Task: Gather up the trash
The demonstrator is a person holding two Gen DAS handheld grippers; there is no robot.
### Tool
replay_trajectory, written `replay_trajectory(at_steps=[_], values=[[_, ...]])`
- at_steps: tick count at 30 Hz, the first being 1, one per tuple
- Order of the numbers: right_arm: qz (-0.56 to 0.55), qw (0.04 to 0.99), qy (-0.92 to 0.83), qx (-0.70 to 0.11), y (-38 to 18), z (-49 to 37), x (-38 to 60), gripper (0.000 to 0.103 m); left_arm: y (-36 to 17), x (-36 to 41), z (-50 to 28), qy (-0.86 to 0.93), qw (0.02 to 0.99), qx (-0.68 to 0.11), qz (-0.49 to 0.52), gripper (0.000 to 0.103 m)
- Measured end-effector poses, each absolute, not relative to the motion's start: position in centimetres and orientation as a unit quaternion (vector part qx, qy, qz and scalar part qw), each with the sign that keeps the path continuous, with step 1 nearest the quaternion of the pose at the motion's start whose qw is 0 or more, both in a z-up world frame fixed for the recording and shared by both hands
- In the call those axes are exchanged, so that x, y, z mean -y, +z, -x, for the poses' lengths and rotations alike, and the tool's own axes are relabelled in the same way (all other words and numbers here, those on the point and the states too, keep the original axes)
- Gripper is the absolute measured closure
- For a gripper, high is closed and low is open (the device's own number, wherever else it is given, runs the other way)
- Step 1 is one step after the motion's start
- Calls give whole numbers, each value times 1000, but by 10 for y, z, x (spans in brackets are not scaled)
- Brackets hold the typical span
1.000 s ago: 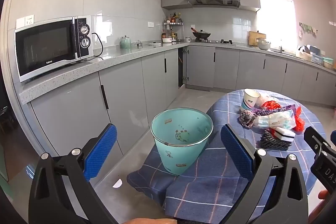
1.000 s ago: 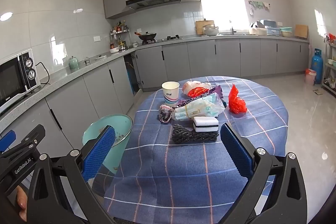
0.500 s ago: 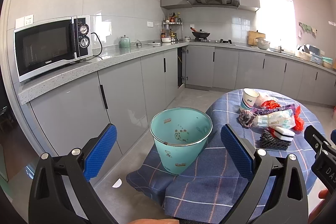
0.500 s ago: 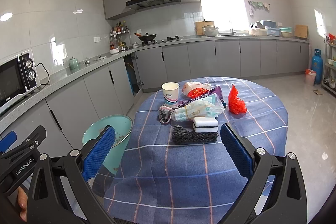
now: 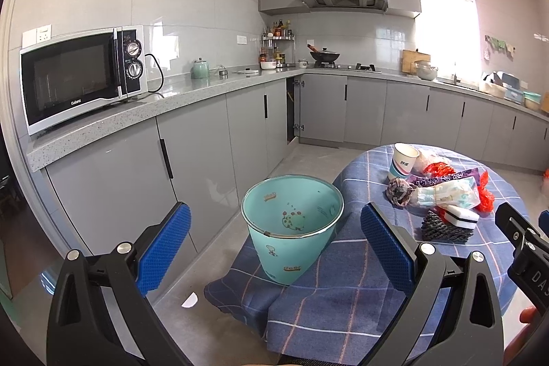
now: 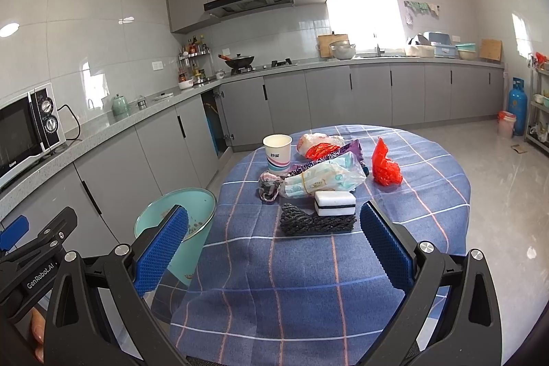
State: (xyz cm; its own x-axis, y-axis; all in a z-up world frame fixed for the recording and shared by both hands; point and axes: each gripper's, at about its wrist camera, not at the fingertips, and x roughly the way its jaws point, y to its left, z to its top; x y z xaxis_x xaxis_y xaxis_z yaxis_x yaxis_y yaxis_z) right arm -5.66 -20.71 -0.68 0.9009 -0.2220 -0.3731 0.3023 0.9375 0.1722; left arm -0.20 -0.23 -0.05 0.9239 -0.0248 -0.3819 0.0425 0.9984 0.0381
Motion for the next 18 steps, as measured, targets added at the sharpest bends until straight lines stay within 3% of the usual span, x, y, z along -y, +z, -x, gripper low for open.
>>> replay_trajectory(at_steps=[18], values=[[-115,968,-136,-174,-8,59,213,4,-1,5,2,-17,980,-196,-29,5]])
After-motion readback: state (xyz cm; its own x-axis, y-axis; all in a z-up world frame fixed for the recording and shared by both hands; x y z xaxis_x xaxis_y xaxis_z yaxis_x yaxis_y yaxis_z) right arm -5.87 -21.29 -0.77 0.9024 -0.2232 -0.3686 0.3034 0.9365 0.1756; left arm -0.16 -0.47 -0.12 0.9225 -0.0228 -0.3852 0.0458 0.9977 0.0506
